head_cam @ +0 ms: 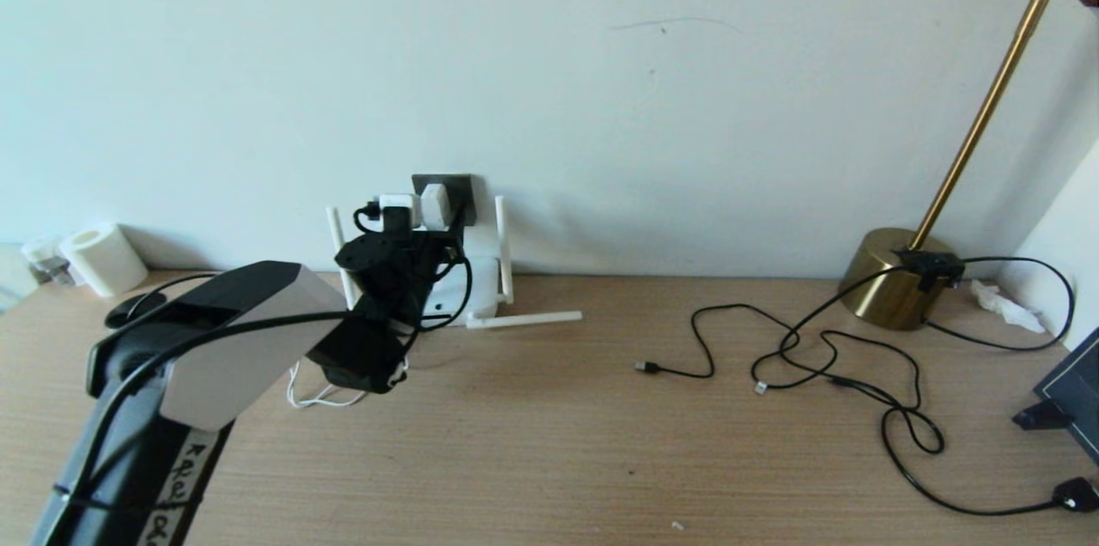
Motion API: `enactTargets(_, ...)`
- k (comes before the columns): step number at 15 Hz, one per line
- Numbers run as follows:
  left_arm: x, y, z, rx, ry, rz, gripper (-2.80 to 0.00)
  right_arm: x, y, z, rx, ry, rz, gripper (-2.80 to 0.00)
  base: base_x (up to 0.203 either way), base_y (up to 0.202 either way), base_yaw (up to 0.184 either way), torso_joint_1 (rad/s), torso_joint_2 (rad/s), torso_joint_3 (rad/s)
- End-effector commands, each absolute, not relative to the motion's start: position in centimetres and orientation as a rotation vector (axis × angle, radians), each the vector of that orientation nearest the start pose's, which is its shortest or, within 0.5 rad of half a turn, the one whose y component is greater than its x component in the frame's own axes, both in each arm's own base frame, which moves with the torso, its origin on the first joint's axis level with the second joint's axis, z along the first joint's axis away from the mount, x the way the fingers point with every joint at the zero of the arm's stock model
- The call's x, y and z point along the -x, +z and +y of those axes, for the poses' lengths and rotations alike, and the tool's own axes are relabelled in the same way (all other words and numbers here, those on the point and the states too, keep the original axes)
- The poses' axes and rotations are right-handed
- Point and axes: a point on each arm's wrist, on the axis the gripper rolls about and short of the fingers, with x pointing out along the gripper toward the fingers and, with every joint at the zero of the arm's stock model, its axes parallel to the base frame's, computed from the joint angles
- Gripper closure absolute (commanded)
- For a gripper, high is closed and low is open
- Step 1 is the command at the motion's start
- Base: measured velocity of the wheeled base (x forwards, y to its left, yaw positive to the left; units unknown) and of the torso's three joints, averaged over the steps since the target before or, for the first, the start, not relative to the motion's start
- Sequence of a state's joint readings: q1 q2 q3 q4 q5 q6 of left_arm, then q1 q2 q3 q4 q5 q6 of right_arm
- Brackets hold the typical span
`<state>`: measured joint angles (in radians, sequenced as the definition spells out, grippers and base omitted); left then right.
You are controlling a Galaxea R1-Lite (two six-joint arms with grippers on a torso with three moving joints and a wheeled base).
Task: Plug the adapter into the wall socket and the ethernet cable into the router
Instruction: Plug plug into socket
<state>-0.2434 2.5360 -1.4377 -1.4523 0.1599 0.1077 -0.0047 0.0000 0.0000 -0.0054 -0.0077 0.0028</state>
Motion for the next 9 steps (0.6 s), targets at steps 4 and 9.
enactTargets(4, -46.5, 9.8, -11.5, -0.033, -0.065, -0.361, -2.8, 2.3, 7.6, 0.0, -0.003, -0.012, -0.006, 0.0, 0.0, 0.0, 0.0, 0.0, 0.0, 0.0)
enactTargets(9, -43.3, 12.0, -12.5, -0.026, -0.108, -0.359, -2.8, 2.3, 7.6, 0.0, -0.003, -0.012, -0.005, 0.0, 0.0, 0.0, 0.0, 0.0, 0.0, 0.0)
